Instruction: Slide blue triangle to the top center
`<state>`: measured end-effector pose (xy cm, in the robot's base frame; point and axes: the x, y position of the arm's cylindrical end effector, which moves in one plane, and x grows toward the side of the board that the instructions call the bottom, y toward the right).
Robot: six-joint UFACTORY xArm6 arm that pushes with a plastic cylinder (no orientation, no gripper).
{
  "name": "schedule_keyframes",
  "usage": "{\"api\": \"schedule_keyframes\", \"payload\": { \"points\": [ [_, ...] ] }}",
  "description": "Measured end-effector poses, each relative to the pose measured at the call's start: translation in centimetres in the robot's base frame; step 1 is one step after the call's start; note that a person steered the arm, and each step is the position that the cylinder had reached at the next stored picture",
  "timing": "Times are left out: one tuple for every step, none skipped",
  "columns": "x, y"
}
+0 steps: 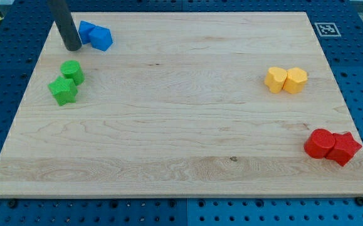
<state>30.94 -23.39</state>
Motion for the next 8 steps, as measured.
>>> {"api": "schedule_keyframes", "payload": {
  "points": [
    [-0.3, -3.9],
    [-0.4, -4.0],
    [-2.8, -4.0],
    [-4.4, -3.4],
    [-4.4, -2.4],
    [-4.3, 0.7],
    [-4.2, 3.7],
    [-4.0, 4.4]
  ]
}}
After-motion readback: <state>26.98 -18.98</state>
